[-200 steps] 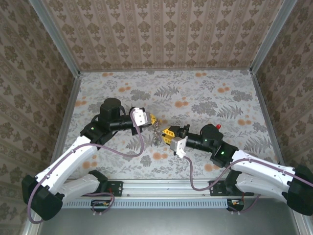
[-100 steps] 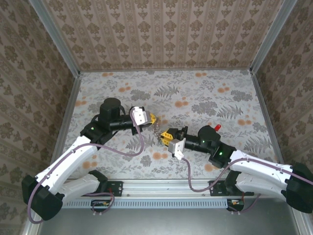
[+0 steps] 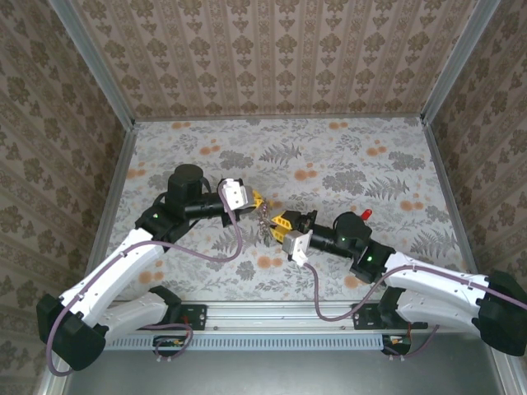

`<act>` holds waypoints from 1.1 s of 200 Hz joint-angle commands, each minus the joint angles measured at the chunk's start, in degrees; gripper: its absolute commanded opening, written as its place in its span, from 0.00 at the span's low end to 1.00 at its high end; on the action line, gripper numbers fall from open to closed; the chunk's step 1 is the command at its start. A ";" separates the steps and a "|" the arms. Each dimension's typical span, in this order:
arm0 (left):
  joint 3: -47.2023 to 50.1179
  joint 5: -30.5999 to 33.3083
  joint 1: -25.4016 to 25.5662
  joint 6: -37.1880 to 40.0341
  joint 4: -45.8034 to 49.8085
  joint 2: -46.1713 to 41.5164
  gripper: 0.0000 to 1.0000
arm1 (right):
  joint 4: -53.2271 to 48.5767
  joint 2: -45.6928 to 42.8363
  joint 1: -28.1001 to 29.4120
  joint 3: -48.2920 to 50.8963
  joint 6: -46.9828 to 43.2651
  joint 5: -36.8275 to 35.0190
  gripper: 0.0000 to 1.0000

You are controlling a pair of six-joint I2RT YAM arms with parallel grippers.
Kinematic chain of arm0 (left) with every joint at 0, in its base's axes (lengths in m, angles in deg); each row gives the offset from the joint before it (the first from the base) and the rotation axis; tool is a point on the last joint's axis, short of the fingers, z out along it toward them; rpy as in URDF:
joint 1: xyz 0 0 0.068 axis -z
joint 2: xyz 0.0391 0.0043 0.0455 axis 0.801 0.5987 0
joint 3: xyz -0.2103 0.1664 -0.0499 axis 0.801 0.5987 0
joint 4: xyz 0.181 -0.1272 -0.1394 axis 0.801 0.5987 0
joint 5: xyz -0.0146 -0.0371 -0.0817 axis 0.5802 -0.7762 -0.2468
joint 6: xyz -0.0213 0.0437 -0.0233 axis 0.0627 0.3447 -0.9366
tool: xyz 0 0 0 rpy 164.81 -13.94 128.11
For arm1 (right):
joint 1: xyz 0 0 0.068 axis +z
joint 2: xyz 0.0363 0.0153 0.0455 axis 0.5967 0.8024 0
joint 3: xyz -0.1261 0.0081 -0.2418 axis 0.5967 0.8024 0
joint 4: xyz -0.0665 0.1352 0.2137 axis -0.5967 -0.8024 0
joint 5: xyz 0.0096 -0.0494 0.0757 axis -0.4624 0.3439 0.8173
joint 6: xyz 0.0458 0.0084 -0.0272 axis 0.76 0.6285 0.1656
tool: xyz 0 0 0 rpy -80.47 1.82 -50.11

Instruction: Put the keys on the keyring

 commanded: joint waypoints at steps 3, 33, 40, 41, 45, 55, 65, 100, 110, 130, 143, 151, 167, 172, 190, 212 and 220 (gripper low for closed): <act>-1.07 -1.58 -0.47 -1.37 -3.43 -1.38 0.00 | -0.18 -1.12 0.37 0.51 -0.66 1.01 0.30; -1.09 -1.88 -0.46 -1.50 -3.34 -1.24 0.00 | 3.33 0.31 0.33 0.19 0.96 -0.68 0.19; -1.09 -1.87 -0.46 -1.45 -3.42 -1.22 0.00 | 3.84 0.59 0.33 -0.01 1.10 -1.01 0.18; -1.10 -1.86 -0.46 -1.45 -3.38 -1.18 0.00 | 3.90 0.60 0.33 -0.01 1.15 -1.01 0.18; -1.19 -1.93 -0.46 -1.53 -3.43 -1.22 0.00 | 4.04 0.76 0.41 -0.17 1.18 -1.02 0.18; -1.16 -1.96 -0.54 -1.52 -3.35 -1.20 0.00 | 4.31 1.03 0.41 -0.43 1.36 -0.94 0.19; -1.20 -1.86 -0.55 -1.55 -3.36 -1.13 0.00 | 4.48 1.31 0.39 -0.63 1.56 -0.63 0.19; -1.34 -1.68 -0.56 -1.80 -3.26 -1.13 0.00 | 5.21 1.98 0.35 -0.67 1.64 -0.14 0.23; -1.44 -1.68 -0.54 -1.91 -3.21 -1.13 0.00 | 6.19 2.06 0.36 -0.48 2.04 -0.27 0.24; -1.45 -1.68 -0.54 -1.95 -3.16 -1.09 0.00 | 8.17 2.42 0.41 -0.32 2.83 -0.84 0.23; -1.37 -1.68 -0.59 -2.10 -3.16 -1.10 0.00 | 8.49 2.48 0.44 -0.40 3.20 -1.06 0.23; -1.21 -1.62 -0.59 -2.23 -3.17 -1.04 0.00 | 8.96 2.53 0.44 -0.32 3.47 -1.26 0.23; -1.08 -1.60 -0.54 -2.38 -3.25 -0.81 0.00 | 9.76 2.66 0.42 -0.20 3.92 -1.53 0.23; -0.97 -1.52 -0.59 -2.43 -3.28 -1.04 0.00 | 9.85 2.77 0.49 -0.19 3.80 -1.62 0.22; -0.78 -1.53 -0.54 -2.42 -3.44 -1.11 0.00 | 9.77 2.81 0.46 -0.11 3.71 -1.99 0.14; -0.37 -1.24 -0.54 -2.29 -3.44 -1.31 0.00 | 9.12 2.49 0.42 -0.19 3.64 -2.33 0.11; -0.17 -1.10 -0.67 -2.16 -3.43 -1.44 0.00 | 8.68 2.30 0.47 -0.23 3.58 -2.57 0.10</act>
